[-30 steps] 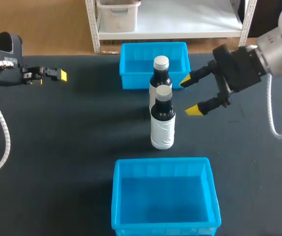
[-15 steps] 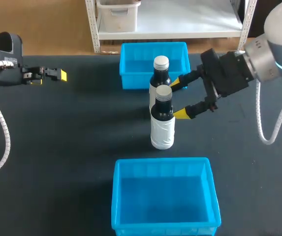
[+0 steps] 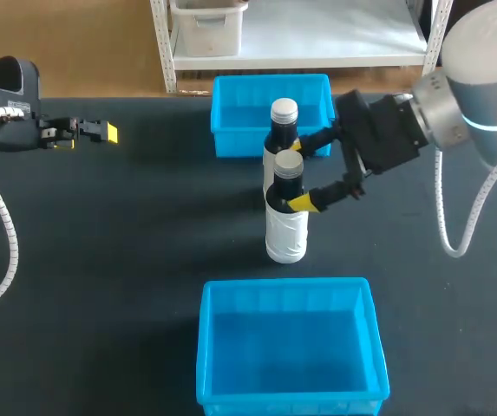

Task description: Pick up the bottle, and place it in the far bin if it is heavy, or in the near bin if it is light.

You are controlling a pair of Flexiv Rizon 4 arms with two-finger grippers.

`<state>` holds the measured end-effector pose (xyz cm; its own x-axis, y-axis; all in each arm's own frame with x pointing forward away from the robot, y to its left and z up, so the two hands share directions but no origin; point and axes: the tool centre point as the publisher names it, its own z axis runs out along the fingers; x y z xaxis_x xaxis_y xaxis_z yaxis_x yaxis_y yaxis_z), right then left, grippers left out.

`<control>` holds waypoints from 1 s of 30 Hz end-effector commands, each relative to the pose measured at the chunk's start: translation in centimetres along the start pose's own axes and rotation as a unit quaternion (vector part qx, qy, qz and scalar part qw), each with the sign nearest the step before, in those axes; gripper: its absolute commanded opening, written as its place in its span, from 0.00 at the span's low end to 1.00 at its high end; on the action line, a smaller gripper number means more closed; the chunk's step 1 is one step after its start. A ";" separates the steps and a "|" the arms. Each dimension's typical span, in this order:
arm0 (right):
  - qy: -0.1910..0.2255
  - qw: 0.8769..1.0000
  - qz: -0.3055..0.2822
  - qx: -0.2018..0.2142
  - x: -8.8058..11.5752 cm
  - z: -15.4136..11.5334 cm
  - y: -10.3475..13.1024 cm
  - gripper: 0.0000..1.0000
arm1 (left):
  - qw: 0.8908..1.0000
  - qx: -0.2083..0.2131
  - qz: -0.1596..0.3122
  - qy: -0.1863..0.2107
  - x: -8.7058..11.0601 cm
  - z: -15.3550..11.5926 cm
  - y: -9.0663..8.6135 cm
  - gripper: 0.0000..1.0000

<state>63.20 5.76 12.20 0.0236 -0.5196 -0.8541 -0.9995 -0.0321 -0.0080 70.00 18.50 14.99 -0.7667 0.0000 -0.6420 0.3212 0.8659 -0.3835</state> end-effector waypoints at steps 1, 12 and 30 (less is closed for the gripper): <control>-0.004 1.000 0.000 0.002 -0.1 0.4 -0.1 1.00 | 1.000 0.000 0.000 0.000 0.0 0.0 0.0 1.00; -0.010 1.000 0.003 -0.002 -0.4 1.3 -0.1 1.00 | 1.000 0.000 0.000 0.000 0.0 0.0 0.0 1.00; -0.026 1.000 0.005 -0.005 -0.6 1.3 0.0 1.00 | 1.000 0.000 0.000 0.000 0.0 0.0 0.0 1.00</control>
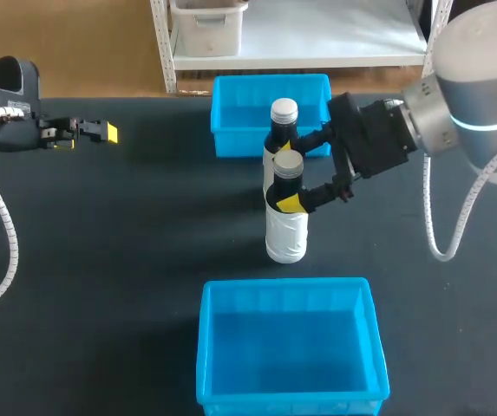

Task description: Pick up the bottle, and place it in the far bin if it is heavy, or in the near bin if it is light.

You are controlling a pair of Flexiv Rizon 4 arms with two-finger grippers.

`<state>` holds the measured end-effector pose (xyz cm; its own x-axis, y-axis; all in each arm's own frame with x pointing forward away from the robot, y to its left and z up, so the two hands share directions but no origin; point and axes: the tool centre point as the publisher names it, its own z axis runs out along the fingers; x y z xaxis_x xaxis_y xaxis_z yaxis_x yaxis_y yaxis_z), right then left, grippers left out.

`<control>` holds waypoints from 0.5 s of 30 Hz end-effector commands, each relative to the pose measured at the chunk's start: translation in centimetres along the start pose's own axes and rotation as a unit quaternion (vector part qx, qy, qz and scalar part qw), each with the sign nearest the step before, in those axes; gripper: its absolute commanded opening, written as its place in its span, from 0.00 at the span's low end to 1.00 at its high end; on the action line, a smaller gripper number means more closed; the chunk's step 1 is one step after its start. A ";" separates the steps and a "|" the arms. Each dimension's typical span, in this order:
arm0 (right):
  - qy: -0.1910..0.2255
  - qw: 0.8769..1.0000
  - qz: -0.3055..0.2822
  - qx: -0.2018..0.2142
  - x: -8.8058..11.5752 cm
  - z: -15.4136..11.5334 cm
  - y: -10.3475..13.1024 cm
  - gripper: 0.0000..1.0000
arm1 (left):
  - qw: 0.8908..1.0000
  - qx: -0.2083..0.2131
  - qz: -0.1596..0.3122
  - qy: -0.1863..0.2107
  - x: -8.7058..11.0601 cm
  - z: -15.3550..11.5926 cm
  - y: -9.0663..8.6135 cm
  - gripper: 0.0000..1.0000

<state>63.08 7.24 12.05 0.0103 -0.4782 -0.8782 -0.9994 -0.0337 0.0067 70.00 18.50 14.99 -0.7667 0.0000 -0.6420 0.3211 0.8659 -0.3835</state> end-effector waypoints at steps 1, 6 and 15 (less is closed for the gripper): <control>-0.002 1.000 -0.002 0.000 0.0 0.0 -0.1 1.00 | 1.000 0.000 0.000 0.000 0.0 0.0 0.0 1.00; -0.003 1.000 -0.003 0.000 -0.1 -0.1 0.0 0.94 | 1.000 0.000 0.000 0.000 0.0 0.0 0.0 1.00; -0.002 1.000 -0.005 -0.002 -0.2 0.1 0.1 0.62 | 1.000 0.000 0.000 0.000 0.0 0.0 0.0 1.00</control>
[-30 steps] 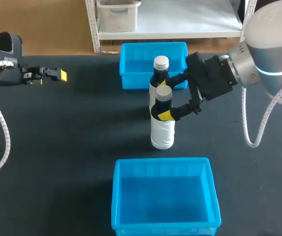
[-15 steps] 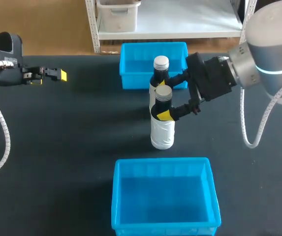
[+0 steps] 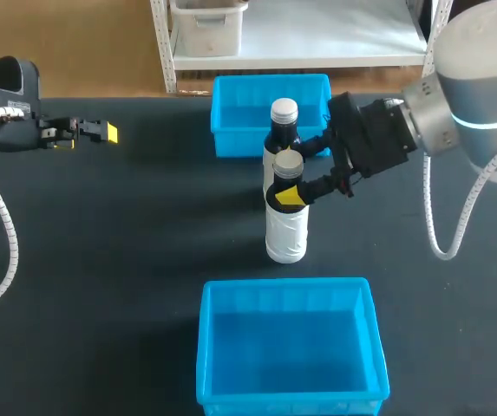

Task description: Pick up the bottle, and place it in the far bin if it is heavy, or in the near bin if it is light.

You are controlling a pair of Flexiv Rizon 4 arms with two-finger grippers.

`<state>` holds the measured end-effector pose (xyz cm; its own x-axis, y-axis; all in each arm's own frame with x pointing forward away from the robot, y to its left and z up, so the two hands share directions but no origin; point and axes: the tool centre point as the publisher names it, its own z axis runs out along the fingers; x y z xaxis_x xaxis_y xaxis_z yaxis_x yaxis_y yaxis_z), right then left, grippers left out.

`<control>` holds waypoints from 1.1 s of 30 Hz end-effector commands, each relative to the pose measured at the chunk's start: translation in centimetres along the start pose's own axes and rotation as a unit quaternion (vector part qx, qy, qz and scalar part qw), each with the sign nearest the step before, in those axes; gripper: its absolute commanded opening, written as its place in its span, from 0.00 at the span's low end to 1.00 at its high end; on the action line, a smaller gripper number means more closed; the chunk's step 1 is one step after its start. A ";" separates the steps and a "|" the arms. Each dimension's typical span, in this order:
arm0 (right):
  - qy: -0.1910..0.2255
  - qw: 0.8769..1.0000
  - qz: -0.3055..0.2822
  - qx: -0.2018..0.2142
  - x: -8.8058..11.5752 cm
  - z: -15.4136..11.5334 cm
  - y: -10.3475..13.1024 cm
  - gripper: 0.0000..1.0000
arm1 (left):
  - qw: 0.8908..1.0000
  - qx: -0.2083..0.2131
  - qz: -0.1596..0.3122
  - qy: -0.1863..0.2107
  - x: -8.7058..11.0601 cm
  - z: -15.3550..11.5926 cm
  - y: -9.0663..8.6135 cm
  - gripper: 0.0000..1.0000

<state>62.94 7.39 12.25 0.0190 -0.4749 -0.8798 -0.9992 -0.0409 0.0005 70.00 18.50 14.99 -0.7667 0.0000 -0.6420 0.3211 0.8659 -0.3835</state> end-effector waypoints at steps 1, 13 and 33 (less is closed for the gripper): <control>-0.001 1.000 -0.001 0.000 0.0 0.1 0.0 0.62 | 1.000 0.000 0.000 0.000 0.0 0.0 0.0 1.00; -0.001 1.000 -0.003 -0.002 -0.1 0.2 0.2 0.44 | 1.000 0.000 0.000 0.000 0.0 0.0 0.0 1.00; 0.005 1.000 -0.005 0.007 -0.6 -0.9 0.3 0.00 | 1.000 0.000 0.000 0.000 0.0 0.0 0.0 1.00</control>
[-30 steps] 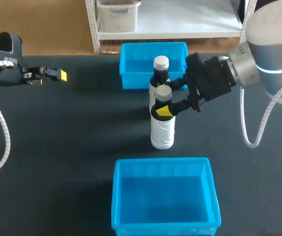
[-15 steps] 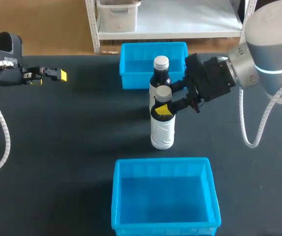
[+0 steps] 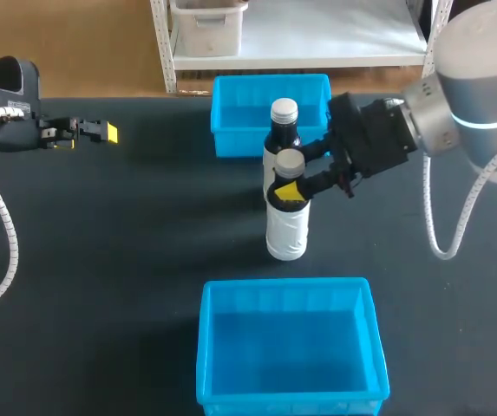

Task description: Pick up the bottle, and place it in the far bin if it is heavy, or in the near bin if it is light.

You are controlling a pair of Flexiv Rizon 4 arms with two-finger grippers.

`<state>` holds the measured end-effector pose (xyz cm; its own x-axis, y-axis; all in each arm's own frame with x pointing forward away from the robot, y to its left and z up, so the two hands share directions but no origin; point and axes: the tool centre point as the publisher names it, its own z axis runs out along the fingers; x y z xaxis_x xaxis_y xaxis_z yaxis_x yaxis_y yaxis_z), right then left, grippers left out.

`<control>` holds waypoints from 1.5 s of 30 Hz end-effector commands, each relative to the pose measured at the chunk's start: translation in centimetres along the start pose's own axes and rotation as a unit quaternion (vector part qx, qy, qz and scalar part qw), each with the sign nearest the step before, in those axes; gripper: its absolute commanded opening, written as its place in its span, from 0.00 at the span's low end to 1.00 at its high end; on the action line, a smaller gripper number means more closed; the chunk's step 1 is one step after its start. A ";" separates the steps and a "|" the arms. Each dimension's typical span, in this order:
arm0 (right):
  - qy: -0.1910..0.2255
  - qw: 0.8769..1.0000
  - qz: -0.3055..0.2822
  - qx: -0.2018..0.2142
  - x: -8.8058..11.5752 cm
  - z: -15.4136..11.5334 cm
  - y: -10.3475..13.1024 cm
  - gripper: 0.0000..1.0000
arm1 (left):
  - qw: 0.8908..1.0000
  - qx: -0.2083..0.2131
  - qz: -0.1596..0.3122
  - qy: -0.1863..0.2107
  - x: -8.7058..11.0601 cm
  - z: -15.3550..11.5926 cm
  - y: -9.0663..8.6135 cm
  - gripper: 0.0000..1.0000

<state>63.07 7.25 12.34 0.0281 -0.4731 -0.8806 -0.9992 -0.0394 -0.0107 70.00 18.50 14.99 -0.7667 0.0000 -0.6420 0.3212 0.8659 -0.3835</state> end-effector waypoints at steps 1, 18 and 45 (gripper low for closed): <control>0.005 1.000 -0.001 0.005 -0.7 -0.9 0.4 0.00 | 1.000 0.000 0.000 0.000 0.0 0.0 0.0 1.00; 0.016 0.999 0.007 0.037 -0.7 -6.0 0.4 0.00 | 1.000 0.000 0.000 0.000 0.0 0.0 0.0 1.00; 0.021 0.996 0.029 0.087 2.2 -15.9 -1.8 0.00 | 1.000 0.000 0.000 0.000 0.0 0.0 0.0 1.00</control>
<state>64.90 -7.06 17.42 -0.0309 -0.5097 -0.8598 -0.9871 0.1506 -0.0538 70.00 18.50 14.99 -0.7667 0.0000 -0.6420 0.3212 0.8659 -0.3835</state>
